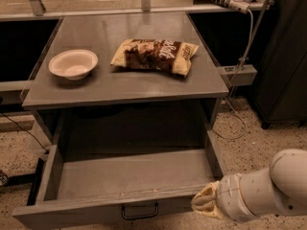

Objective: Close top drawer

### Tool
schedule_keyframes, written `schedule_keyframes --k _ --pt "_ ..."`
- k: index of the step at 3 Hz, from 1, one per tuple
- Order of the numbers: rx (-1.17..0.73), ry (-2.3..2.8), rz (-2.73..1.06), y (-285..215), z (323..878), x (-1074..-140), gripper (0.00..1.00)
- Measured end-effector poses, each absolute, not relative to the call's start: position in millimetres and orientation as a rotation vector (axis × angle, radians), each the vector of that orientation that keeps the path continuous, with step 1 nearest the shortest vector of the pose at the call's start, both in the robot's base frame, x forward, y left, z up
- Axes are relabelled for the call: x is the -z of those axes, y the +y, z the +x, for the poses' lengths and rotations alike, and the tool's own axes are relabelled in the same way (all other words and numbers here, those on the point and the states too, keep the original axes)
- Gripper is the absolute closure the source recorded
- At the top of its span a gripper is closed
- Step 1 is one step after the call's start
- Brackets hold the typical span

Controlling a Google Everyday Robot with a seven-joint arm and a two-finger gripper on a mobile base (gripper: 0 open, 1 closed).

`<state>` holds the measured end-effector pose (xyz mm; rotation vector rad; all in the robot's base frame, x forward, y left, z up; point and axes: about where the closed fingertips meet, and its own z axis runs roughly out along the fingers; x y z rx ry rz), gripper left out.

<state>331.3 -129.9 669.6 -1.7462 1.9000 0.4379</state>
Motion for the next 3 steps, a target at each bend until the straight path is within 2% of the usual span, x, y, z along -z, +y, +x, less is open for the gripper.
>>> schedule_keyframes --k 2,3 --pt "-0.438 1.900 -1.746 -129.9 331.3 -669.6 0.13" --pt "-0.423 1.882 -1.745 -128.0 344.0 -669.1 0.00"
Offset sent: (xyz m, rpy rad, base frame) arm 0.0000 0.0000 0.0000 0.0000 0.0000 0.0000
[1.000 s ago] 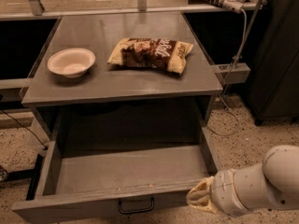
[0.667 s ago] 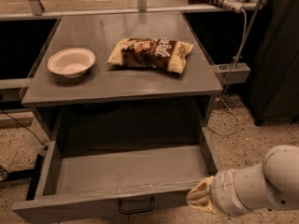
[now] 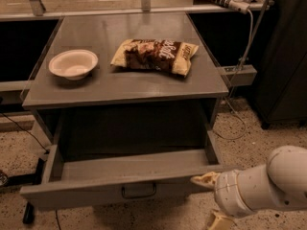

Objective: Close top drawer

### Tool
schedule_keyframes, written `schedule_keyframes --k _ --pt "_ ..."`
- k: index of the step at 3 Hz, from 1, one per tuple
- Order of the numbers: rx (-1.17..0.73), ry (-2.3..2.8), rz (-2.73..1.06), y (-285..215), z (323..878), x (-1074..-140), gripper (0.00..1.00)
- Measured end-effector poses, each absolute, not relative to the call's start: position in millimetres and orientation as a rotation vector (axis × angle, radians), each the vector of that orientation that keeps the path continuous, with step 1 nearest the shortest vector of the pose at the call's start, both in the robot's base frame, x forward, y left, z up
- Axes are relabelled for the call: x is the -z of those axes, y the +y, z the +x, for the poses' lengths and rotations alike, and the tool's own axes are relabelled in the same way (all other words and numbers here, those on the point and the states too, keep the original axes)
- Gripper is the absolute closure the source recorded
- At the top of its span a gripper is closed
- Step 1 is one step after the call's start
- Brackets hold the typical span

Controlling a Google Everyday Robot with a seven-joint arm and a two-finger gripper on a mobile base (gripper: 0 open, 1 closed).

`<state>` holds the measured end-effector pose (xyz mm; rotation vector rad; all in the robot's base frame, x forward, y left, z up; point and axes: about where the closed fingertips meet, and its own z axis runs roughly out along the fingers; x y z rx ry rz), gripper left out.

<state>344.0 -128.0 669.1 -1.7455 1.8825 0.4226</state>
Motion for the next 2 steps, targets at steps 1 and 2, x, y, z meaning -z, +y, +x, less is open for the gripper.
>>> schedule_keyframes --k 1,2 --pt "-0.392 1.814 -1.747 -122.6 380.3 -669.5 0.18" --pt "-0.379 1.750 -1.770 -112.3 428.2 -667.4 0.42"
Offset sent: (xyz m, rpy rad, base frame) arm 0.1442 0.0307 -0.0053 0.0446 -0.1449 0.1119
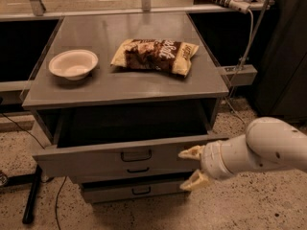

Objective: Close top drawer

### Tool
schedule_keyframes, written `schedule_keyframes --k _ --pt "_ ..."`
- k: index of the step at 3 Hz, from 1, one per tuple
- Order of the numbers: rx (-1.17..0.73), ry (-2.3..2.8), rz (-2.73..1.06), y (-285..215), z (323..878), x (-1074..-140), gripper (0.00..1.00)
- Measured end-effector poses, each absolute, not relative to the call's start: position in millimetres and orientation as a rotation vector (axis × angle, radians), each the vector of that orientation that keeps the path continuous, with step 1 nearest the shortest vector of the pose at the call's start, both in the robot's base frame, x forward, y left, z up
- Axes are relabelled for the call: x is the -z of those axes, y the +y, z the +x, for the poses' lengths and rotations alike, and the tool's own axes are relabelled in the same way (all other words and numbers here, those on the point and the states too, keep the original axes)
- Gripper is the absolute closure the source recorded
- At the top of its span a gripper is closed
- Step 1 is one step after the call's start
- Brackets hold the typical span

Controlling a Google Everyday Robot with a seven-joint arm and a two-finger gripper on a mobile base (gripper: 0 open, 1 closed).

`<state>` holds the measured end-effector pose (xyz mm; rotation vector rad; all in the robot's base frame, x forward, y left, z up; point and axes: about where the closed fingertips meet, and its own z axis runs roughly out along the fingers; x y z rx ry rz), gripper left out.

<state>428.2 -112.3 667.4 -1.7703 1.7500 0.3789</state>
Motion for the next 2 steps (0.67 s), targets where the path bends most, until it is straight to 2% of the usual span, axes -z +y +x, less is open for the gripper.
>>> schedule_keyframes --k 1,2 --pt "-0.333 1.718 -1.811 -104.5 479.5 -667.2 0.65" --pt "-0.330 1.703 -1.822 -98.9 482.9 -670.0 0.63"
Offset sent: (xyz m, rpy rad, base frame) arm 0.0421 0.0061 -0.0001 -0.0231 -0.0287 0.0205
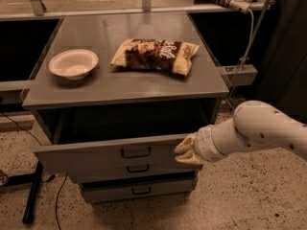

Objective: Close top drawer

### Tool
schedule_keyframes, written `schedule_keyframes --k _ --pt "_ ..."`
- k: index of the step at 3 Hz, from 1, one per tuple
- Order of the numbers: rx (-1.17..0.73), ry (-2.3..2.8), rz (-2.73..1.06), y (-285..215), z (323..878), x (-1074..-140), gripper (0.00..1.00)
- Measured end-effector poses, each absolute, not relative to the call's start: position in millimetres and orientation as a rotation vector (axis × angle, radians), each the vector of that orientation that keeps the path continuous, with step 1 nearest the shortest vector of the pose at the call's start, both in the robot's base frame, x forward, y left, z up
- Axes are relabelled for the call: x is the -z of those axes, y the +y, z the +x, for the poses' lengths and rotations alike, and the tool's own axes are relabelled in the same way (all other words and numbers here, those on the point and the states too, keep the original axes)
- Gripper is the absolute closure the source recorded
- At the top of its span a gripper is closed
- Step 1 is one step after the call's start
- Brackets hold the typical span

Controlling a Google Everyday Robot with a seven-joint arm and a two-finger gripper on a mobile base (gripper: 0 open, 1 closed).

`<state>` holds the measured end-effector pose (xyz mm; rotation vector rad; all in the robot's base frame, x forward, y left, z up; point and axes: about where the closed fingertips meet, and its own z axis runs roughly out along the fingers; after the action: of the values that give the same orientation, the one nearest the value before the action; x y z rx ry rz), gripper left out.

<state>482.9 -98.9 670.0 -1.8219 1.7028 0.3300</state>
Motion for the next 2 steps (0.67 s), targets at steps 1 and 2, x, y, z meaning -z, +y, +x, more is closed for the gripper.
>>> schedule_keyframes --k 1,2 --pt "-0.330 1.703 -1.822 -99.0 482.7 -670.0 0.41" --pt "-0.330 1.703 -1.822 -99.0 482.7 -670.0 0.16"
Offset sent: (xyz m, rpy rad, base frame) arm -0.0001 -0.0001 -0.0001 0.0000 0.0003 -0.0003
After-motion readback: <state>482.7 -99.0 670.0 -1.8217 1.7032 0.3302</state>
